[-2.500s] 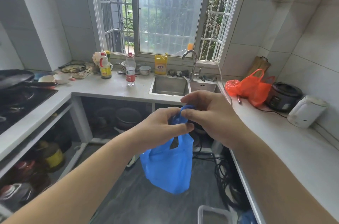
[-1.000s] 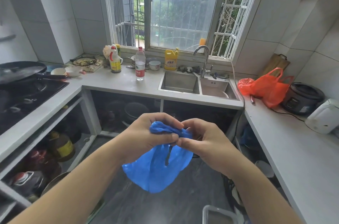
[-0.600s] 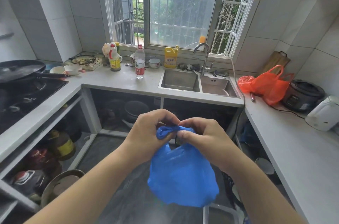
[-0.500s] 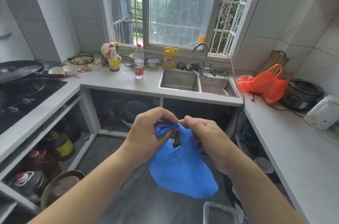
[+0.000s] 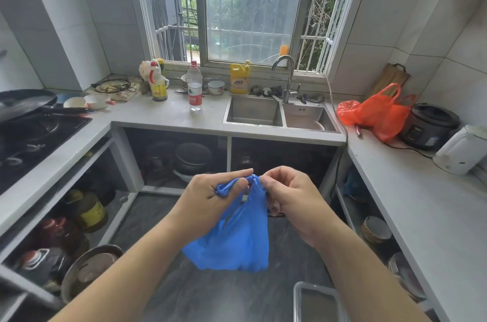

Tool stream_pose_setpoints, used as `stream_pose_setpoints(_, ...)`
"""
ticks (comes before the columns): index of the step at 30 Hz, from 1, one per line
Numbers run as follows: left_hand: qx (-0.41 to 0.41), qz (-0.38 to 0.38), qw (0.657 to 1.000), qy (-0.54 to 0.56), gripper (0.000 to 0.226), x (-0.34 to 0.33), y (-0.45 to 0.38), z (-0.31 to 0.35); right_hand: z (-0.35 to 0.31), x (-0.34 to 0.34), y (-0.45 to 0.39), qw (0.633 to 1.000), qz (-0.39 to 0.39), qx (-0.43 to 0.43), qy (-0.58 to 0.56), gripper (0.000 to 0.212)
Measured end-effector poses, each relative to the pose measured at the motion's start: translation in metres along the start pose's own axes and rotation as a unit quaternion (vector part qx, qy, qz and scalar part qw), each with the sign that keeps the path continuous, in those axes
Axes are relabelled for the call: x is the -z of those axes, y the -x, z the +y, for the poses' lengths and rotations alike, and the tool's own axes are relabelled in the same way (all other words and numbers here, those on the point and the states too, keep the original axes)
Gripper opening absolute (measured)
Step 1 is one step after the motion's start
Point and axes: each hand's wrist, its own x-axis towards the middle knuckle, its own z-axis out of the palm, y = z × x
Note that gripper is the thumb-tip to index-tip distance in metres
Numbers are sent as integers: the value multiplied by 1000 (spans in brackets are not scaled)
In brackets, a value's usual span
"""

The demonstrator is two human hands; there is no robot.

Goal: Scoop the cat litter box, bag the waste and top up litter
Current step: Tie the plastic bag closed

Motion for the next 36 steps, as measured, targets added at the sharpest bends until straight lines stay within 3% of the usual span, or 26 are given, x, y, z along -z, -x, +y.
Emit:
stream_pose_setpoints(7,89,9,994,61,28,-7,15,-26,29,3,2,994,84,1,66,14)
stream_pose_setpoints(19,145,46,987,42,23,-24,49,-71,82,22,8,974,185,-115,64,13)
stream_pose_setpoints(23,161,82,981,75,23,-33,53,-70,84,23,13,980,164,-114,8,14)
stream_pose_setpoints(31,126,179,972,83,38,-65,37,-50,66,0,24,997,21,-71,-26,15)
stream_pose_setpoints(36,78,200,977,15,30,-66,36,-44,59,-5,31,997,-15,-68,-38,15)
